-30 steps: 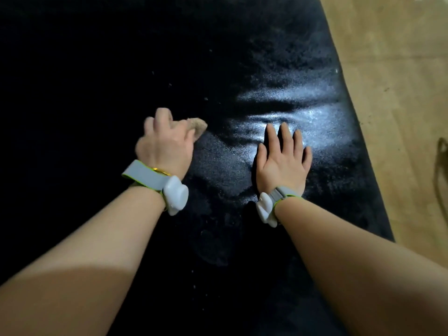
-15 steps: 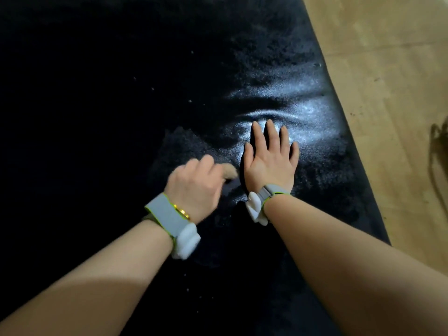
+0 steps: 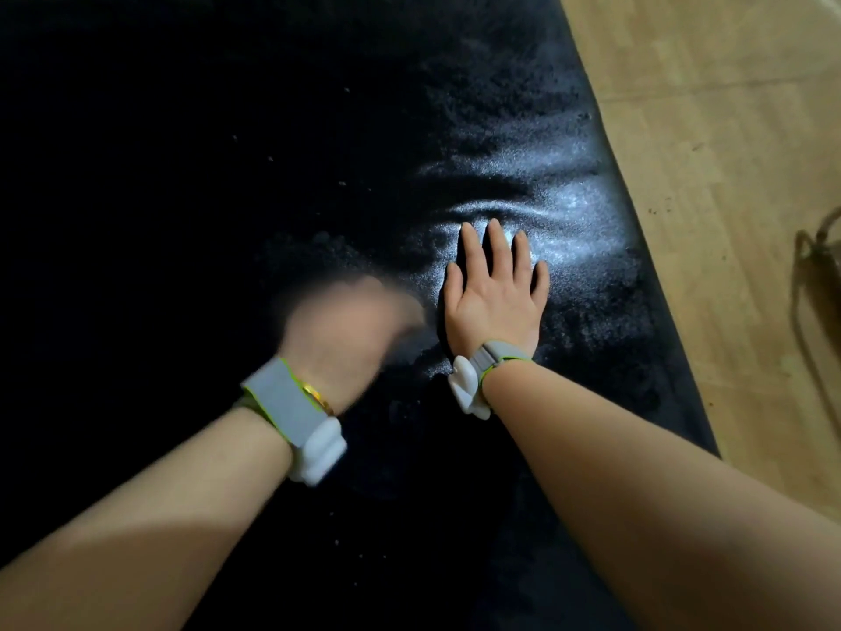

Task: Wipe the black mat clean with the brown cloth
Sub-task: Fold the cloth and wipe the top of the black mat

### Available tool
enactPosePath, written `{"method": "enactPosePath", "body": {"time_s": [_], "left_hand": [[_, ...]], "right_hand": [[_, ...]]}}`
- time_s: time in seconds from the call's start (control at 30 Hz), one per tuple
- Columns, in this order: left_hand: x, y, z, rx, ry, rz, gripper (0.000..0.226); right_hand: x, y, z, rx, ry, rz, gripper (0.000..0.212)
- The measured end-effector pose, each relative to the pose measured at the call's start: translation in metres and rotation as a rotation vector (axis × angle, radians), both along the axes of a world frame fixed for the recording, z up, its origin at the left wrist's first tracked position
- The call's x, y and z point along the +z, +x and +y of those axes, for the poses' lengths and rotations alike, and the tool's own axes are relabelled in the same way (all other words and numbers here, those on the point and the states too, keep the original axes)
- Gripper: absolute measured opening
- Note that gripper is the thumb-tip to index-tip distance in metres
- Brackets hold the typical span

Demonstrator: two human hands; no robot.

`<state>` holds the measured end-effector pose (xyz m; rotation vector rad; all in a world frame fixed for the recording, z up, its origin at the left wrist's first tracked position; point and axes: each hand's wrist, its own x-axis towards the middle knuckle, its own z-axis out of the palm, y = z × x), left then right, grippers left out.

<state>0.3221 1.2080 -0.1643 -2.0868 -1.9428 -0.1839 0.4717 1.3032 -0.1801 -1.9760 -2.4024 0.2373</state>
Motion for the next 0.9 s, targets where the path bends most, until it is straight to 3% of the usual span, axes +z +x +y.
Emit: {"method": "enactPosePath", "body": {"time_s": [0.13, 0.33, 0.47, 0.7, 0.9], "left_hand": [[0.003, -0.064, 0.018, 0.404, -0.004, -0.091, 0.019], [-0.009, -0.051, 0.012, 0.486, 0.043, -0.003, 0.022], [-0.016, -0.063, 0.010, 0.405, 0.125, 0.089, 0.024], [-0.008, -0.052, 0.009, 0.414, 0.080, -0.082, 0.023], [-0.009, -0.015, -0.018, 0.083, 0.127, 0.006, 0.024]], "right_hand": [[-0.001, 0.000, 0.000, 0.007, -0.005, 0.000, 0.051], [-0.001, 0.000, 0.001, 0.001, -0.008, 0.006, 0.051], [0.000, 0.000, 0.000, 0.006, -0.002, -0.003, 0.051], [0.000, 0.001, 0.001, 0.003, 0.002, 0.004, 0.051], [-0.001, 0.001, 0.001, 0.001, 0.007, -0.005, 0.051]]}}
